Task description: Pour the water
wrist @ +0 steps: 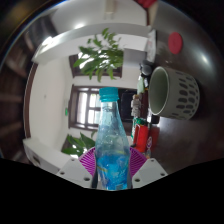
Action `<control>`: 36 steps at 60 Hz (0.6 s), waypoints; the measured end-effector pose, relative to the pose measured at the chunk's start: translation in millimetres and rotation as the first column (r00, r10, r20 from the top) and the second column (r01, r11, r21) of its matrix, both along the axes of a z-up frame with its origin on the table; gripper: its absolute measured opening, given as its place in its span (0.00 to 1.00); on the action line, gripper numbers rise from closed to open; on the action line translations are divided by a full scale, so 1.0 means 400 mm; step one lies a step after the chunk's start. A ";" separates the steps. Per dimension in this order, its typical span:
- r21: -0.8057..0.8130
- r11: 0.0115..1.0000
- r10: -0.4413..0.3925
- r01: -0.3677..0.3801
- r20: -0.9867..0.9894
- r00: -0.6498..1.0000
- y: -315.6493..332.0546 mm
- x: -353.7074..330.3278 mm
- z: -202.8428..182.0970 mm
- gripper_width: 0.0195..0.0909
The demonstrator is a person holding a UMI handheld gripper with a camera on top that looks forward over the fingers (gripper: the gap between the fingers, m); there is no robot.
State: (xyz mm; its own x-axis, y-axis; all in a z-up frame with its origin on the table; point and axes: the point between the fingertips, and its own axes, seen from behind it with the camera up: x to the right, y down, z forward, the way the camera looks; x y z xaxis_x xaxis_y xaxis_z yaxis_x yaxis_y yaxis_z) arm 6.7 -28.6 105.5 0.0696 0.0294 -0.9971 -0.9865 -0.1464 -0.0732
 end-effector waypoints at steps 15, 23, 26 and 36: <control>-0.067 0.995 -0.100 0.078 -0.453 0.886 -0.010 -0.029 0.080 0.28; -0.104 0.989 -0.149 0.108 -0.587 0.796 -0.051 -0.087 0.083 0.28; -0.114 0.987 -0.158 0.112 -0.601 0.783 -0.062 -0.109 0.078 0.28; -0.111 0.987 -0.161 0.119 -0.579 0.799 -0.071 -0.239 0.123 0.28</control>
State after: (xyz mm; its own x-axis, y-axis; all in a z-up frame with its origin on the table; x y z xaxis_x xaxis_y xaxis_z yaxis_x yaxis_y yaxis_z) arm -88.7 -56.9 154.6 -0.5283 -0.0019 -0.8491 -0.8490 0.0130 0.5282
